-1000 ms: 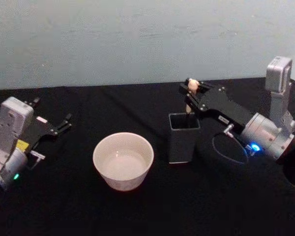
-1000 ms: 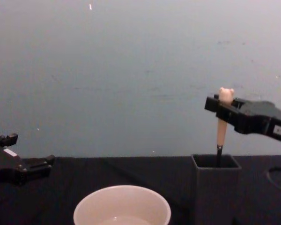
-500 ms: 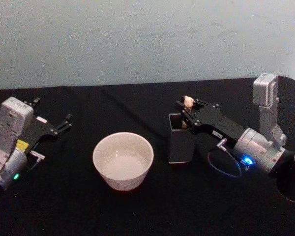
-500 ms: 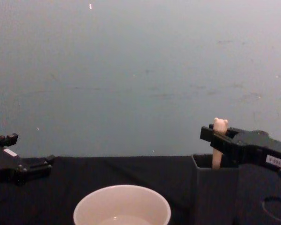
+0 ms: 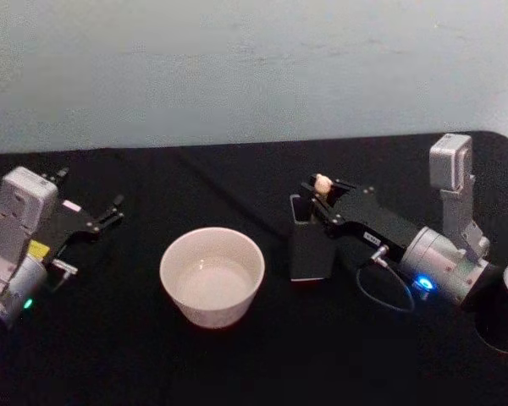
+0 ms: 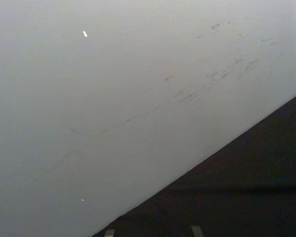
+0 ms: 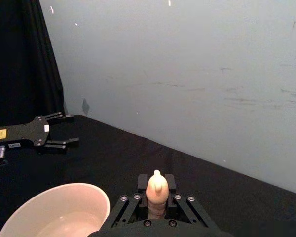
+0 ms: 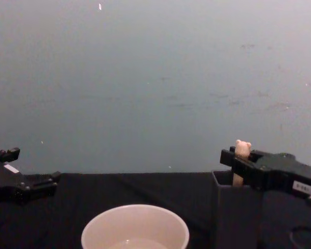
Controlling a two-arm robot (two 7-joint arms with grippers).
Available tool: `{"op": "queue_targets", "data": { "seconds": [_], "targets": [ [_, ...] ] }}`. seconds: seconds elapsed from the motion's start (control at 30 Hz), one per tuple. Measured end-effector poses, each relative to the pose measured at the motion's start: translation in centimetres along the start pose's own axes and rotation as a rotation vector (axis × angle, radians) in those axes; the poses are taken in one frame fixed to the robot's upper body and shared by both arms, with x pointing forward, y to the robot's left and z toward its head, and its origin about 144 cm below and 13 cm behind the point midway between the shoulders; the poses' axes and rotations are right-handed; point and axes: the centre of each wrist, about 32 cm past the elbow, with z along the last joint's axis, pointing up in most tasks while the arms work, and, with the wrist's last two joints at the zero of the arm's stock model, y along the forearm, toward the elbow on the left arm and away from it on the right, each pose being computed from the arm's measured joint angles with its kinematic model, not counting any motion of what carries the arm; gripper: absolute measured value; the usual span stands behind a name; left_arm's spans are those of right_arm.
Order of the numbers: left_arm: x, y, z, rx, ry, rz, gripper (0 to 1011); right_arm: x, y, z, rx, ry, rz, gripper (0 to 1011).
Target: Pick up the stirring spoon with one hand, stir inside the cup, then place it back in its original position.
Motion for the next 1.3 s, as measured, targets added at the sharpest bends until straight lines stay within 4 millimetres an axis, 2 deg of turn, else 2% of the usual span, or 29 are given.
{"op": "queue_targets", "data": {
  "seconds": [0.3,0.43,0.47,0.53,0.57,0.67,0.73,0.77,0.9,0.93,1.0,1.13,1.3],
  "targets": [
    [0.0,0.0,0.0,0.0,0.0,0.0,1001,0.02,0.02,0.07,0.003,0.001,0.001,209],
    [0.0,0.0,0.0,0.0,0.0,0.0,1001,0.04,0.03,0.1,0.005,0.002,0.001,335],
    [0.0,0.0,0.0,0.0,0.0,0.0,1001,0.04,0.03,0.1,0.005,0.002,0.001,335],
    [0.0,0.0,0.0,0.0,0.0,0.0,1001,0.04,0.03,0.11,0.006,0.002,0.001,418],
    [0.0,0.0,0.0,0.0,0.0,0.0,1001,0.05,0.03,0.12,0.006,0.002,0.001,418],
    [0.0,0.0,0.0,0.0,0.0,0.0,1001,0.07,0.03,0.14,0.007,0.002,0.001,562],
    [0.0,0.0,0.0,0.0,0.0,0.0,1001,0.07,0.03,0.15,0.007,0.002,0.001,593],
    [0.0,0.0,0.0,0.0,0.0,0.0,1001,0.07,0.03,0.15,0.007,0.002,0.001,663],
    [0.0,0.0,0.0,0.0,0.0,0.0,1001,0.08,0.04,0.16,0.008,0.002,0.001,736],
    [0.0,0.0,0.0,0.0,0.0,0.0,1002,0.08,0.04,0.16,0.008,0.002,0.001,800],
    [0.0,0.0,0.0,0.0,0.0,0.0,1001,0.08,0.04,0.16,0.008,0.002,0.001,867],
    [0.0,0.0,0.0,0.0,0.0,0.0,1001,0.08,0.04,0.17,0.008,0.002,0.001,969],
    [0.0,0.0,0.0,0.0,0.0,0.0,1001,0.08,0.04,0.16,0.009,0.003,0.001,1002]
  ]
}}
